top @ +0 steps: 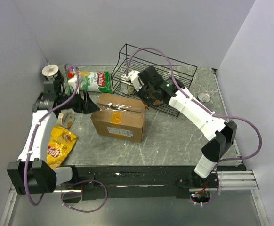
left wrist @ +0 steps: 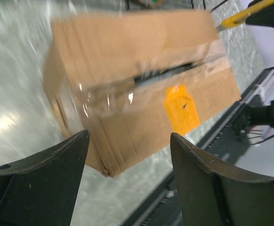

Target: Unpack the express box

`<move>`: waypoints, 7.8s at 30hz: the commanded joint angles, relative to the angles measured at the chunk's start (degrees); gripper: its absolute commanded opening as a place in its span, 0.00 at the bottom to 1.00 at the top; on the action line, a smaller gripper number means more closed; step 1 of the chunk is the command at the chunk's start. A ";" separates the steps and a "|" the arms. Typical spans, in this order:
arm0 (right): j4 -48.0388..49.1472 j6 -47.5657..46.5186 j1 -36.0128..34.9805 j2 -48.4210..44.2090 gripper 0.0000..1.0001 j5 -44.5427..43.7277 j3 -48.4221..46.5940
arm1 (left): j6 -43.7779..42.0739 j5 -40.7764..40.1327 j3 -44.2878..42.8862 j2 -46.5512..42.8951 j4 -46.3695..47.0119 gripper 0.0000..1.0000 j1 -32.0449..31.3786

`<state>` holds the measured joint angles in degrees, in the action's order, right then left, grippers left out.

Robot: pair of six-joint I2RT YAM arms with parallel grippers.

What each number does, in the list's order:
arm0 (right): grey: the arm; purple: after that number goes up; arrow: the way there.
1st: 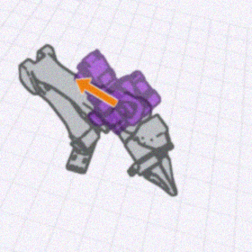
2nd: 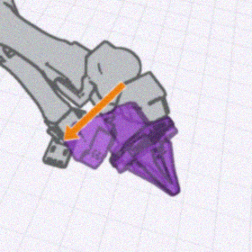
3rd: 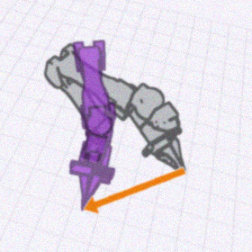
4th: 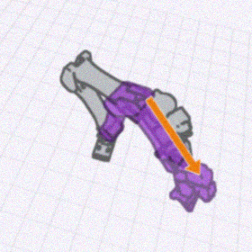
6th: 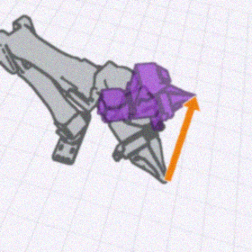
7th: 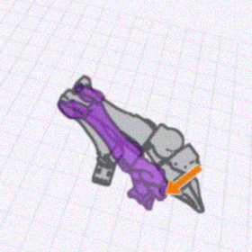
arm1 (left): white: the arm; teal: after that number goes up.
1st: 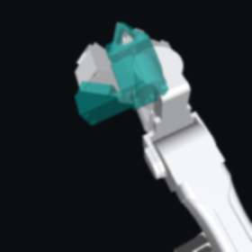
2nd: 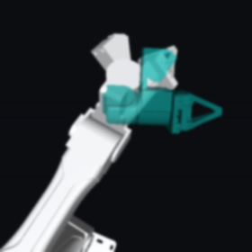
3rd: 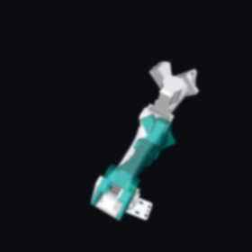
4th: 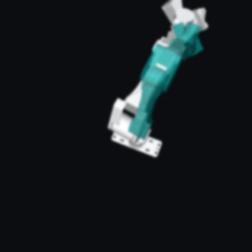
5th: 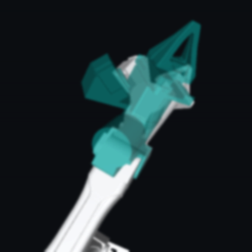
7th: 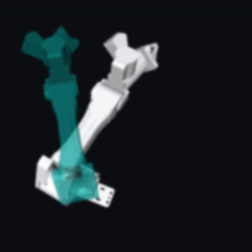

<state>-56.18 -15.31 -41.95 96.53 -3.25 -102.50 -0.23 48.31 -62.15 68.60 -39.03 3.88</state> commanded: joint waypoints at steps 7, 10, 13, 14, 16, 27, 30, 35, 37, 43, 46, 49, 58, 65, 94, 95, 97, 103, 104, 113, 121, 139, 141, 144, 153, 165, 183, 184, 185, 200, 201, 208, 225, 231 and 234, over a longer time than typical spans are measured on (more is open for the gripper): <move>7.04 -7.00 7.50 -6.69 0.00 17.01 -6.23 | 2.64 6.96 -11.77 6.37 7.89 0.76 -0.45; 14.77 -8.50 7.68 -11.16 0.00 30.90 0.35 | 8.21 9.51 -9.40 8.39 16.14 0.76 -1.24; 22.34 -8.16 7.33 -14.34 0.00 40.40 7.30 | 11.55 11.18 -7.81 10.50 21.34 0.75 -2.03; 22.95 -8.24 6.80 -14.35 0.00 41.64 8.01 | 12.18 11.54 -7.29 11.03 22.23 0.74 -2.12; 22.96 -8.33 6.71 -13.66 0.00 45.77 8.37 | 13.14 12.15 -6.59 12.17 24.16 0.72 -2.30; 27.09 -7.01 3.73 -9.88 0.00 44.38 10.74 | 19.48 10.05 -0.08 13.14 32.78 0.65 -2.74; 28.23 -7.54 2.67 -9.35 0.00 41.05 11.00 | 20.00 8.82 2.38 13.32 34.36 0.65 -2.82; 28.15 -8.15 1.00 -8.29 0.00 36.66 11.26 | 20.18 6.97 4.93 13.40 34.54 0.64 -2.82; 27.97 -8.68 0.65 -8.29 0.00 35.68 11.44 | 20.01 6.35 5.63 13.32 34.63 0.64 -2.82; 27.53 -9.83 0.21 -8.03 0.00 32.25 12.58 | 20.88 6.09 6.78 13.23 35.69 0.64 -2.83; 27.53 -10.26 0.12 -7.94 0.00 30.76 13.29 | 20.80 5.91 6.78 13.32 35.69 0.64 -2.91; 27.53 -10.62 0.12 -7.94 0.00 30.67 13.82 | 21.06 5.91 6.87 13.23 35.95 0.64 -2.91; 28.67 -8.77 0.29 -7.59 0.00 30.58 14.35 | 21.15 6.00 7.22 12.97 36.21 0.64 -2.91; 29.29 -8.24 0.47 -6.79 0.00 30.05 12.59 | 21.50 6.26 7.83 12.61 36.65 0.64 -2.91; 26.04 -8.51 1.09 -4.60 0.00 33.04 9.86 | 21.85 6.27 8.19 12.53 36.83 0.64 -2.91; 25.78 -8.59 1.00 -4.68 0.00 32.69 10.12 | 22.11 6.35 8.19 12.53 36.92 0.64 -2.91; 25.34 -8.86 1.00 -4.60 0.00 32.34 10.39 | 22.20 6.35 8.27 12.70 37.00 0.64 -2.91; 22.09 -9.30 0.91 -3.81 0.00 30.67 9.43 | 22.20 6.27 7.92 13.23 37.18 0.64 -3.00; 21.21 -9.30 0.91 -3.11 0.00 29.97 8.99 | 22.20 6.18 7.83 13.23 37.09 0.64 -2.91; 13.21 -10.53 1.61 -2.49 0.00 26.98 5.21 | 21.85 6.27 7.92 13.58 37.18 0.64 -2.91; 7.32 -11.76 4.33 -3.89 0.00 26.62 2.04 | 21.85 6.27 7.92 13.75 37.27 0.64 -2.91; 1.17 -13.96 6.80 -8.02 0.00 27.15 4.68 | 20.71 5.65 7.92 14.28 37.00 0.64 -2.91; 0.11 -14.57 6.97 -8.29 0.00 27.50 4.85 | 20.53 5.56 7.92 14.20 36.83 0.63 -3.00; -1.29 -15.18 7.41 -8.99 0.00 27.50 5.29 | 20.01 5.30 7.92 14.02 36.56 0.64 -3.00; -3.23 -15.62 8.82 -10.66 0.00 26.89 7.92 | 19.04 4.77 8.36 13.58 36.21 0.63 -3.27; -1.65 -15.62 12.68 -14.17 0.00 26.10 13.54 | 18.07 5.11 8.45 13.93 35.95 0.63 -3.53; -0.42 -16.59 13.30 -13.30 0.00 28.03 11.53 | -12.48 -3.48 3.43 7.16 35.00 0.76 -30.06; -0.59 -16.94 13.39 -13.30 0.00 27.94 11.62 | -13.73 -3.93 3.70 7.42 34.37 0.76 -30.59; -0.68 -17.73 13.39 -13.39 0.00 27.86 11.88 | -14.70 -4.37 4.14 7.69 33.76 0.76 -31.29; -1.21 -36.52 16.82 -15.41 0.00 32.51 14.69 | -29.30 -7.88 6.78 10.42 28.04 0.76 -32.71; -1.21 -37.41 17.25 -15.23 0.00 32.51 14.61 | -29.13 -7.97 7.04 10.42 28.13 0.77 -32.71; -5.33 -41.37 20.15 -12.07 0.00 35.93 10.04 | -29.39 -8.68 8.54 10.50 28.04 0.76 -32.71; -3.69 -48.15 24.03 -14.18 0.00 40.16 10.82 | -30.53 -8.85 8.28 15.42 25.40 0.73 -32.71; 2.83 -38.14 23.41 -14.09 0.00 39.11 12.94 | -28.95 -8.06 7.92 15.51 26.19 0.73 -32.71; 5.64 -33.13 22.36 -13.30 0.00 38.05 12.85 | -28.86 -7.89 7.92 15.43 26.02 0.73 -32.71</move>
<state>-57.63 -55.02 -19.86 84.09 40.91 -89.49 -26.63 44.10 -56.45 80.79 -3.44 -29.12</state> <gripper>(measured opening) 0.243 0.733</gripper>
